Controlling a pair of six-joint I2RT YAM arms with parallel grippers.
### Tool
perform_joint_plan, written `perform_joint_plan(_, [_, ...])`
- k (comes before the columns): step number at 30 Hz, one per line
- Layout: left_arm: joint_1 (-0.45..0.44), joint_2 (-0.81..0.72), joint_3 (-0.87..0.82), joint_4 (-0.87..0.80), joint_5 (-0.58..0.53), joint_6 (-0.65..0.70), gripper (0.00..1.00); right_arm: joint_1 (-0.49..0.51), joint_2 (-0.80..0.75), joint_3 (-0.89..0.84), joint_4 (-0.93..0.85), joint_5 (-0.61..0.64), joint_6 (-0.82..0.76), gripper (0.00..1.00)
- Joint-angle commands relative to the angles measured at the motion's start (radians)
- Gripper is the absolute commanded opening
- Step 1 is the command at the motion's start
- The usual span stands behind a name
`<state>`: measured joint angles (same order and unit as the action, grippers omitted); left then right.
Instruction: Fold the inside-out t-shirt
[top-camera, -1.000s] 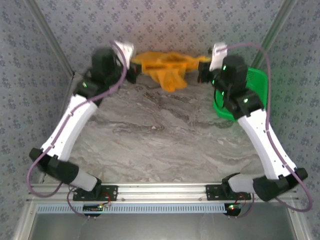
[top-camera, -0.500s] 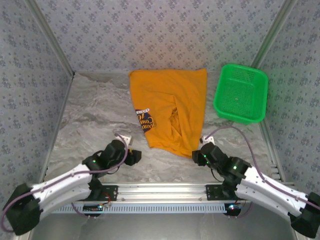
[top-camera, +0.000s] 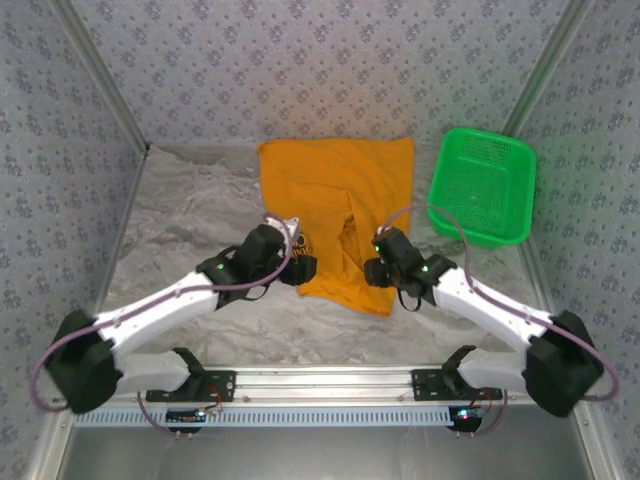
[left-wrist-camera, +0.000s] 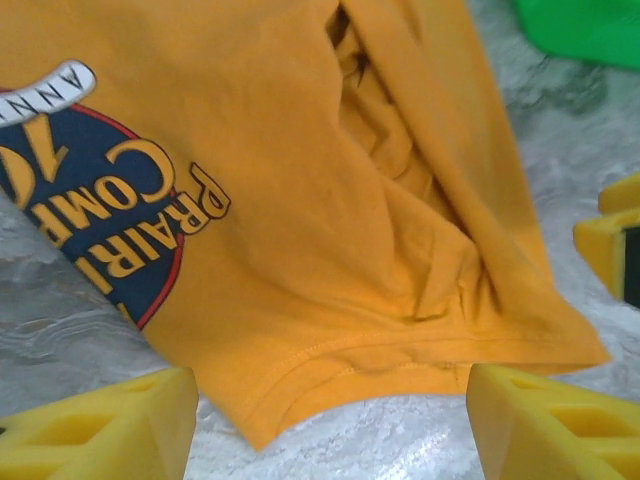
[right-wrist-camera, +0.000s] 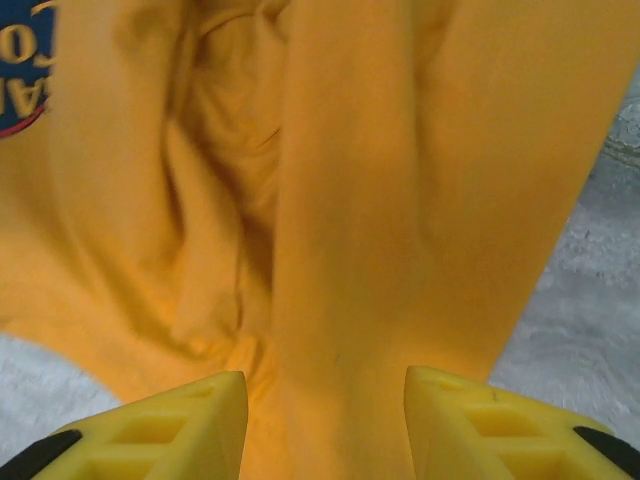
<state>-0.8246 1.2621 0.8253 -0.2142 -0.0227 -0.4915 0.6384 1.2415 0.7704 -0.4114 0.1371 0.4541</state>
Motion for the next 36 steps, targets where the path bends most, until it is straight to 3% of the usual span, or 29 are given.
perform_joint_plan(1, [0.020, 0.136, 0.112, 0.032, 0.045, -0.017, 0.76, -0.086, 0.102, 0.071, 0.123, -0.120, -0.021, 0.47])
perform_joint_plan(6, [0.092, 0.462, 0.308, 0.108, 0.210, -0.012, 0.84, -0.137, 0.303, 0.170, 0.212, -0.274, -0.023, 0.49])
perform_joint_plan(9, [0.094, 0.603, 0.415, 0.086, 0.165, -0.029, 0.77, -0.134, 0.392, 0.210, 0.209, -0.268, -0.026, 0.40])
perform_joint_plan(11, [0.093, 0.645, 0.415, 0.119, 0.123, -0.046, 0.59, -0.134, 0.415, 0.207, 0.188, -0.224, -0.032, 0.07])
perform_joint_plan(12, [0.094, 0.656, 0.402, 0.137, 0.118, -0.053, 0.38, -0.130, 0.408, 0.195, 0.180, -0.193, -0.032, 0.00])
perform_joint_plan(13, [0.097, 0.660, 0.381, 0.159, 0.135, -0.052, 0.14, -0.124, 0.385, 0.172, 0.173, -0.167, -0.033, 0.00])
perform_joint_plan(14, [0.099, 0.650, 0.346, 0.170, 0.145, -0.054, 0.00, -0.118, 0.351, 0.148, 0.161, -0.147, -0.036, 0.00])
perform_joint_plan(19, [0.106, 0.380, 0.057, 0.208, 0.355, -0.118, 0.00, -0.106, 0.156, 0.065, -0.035, -0.131, 0.015, 0.00])
perform_joint_plan(23, [0.099, 0.116, -0.088, 0.008, 0.339, -0.131, 0.02, -0.089, 0.044, -0.013, -0.112, -0.117, 0.014, 0.00])
perform_joint_plan(24, [0.099, 0.085, -0.102, -0.031, 0.324, -0.119, 0.13, -0.093, 0.039, -0.024, -0.112, -0.118, 0.002, 0.00])
perform_joint_plan(25, [0.100, 0.064, -0.122, -0.049, 0.316, -0.102, 0.36, -0.097, 0.041, -0.027, -0.114, -0.113, -0.006, 0.00])
perform_joint_plan(26, [0.102, 0.055, -0.141, -0.046, 0.314, -0.088, 0.52, -0.097, 0.048, -0.017, -0.116, -0.122, -0.022, 0.07])
perform_joint_plan(27, [0.107, 0.056, -0.155, -0.045, 0.311, -0.085, 0.58, -0.093, 0.052, -0.004, -0.117, -0.129, -0.038, 0.14])
perform_joint_plan(29, [0.115, 0.074, -0.144, -0.051, 0.315, -0.064, 0.63, -0.052, 0.045, 0.042, -0.129, -0.107, -0.047, 0.26])
perform_joint_plan(36, [0.116, 0.182, -0.007, 0.022, 0.274, -0.014, 0.67, 0.089, 0.110, 0.195, -0.035, -0.147, -0.055, 0.34])
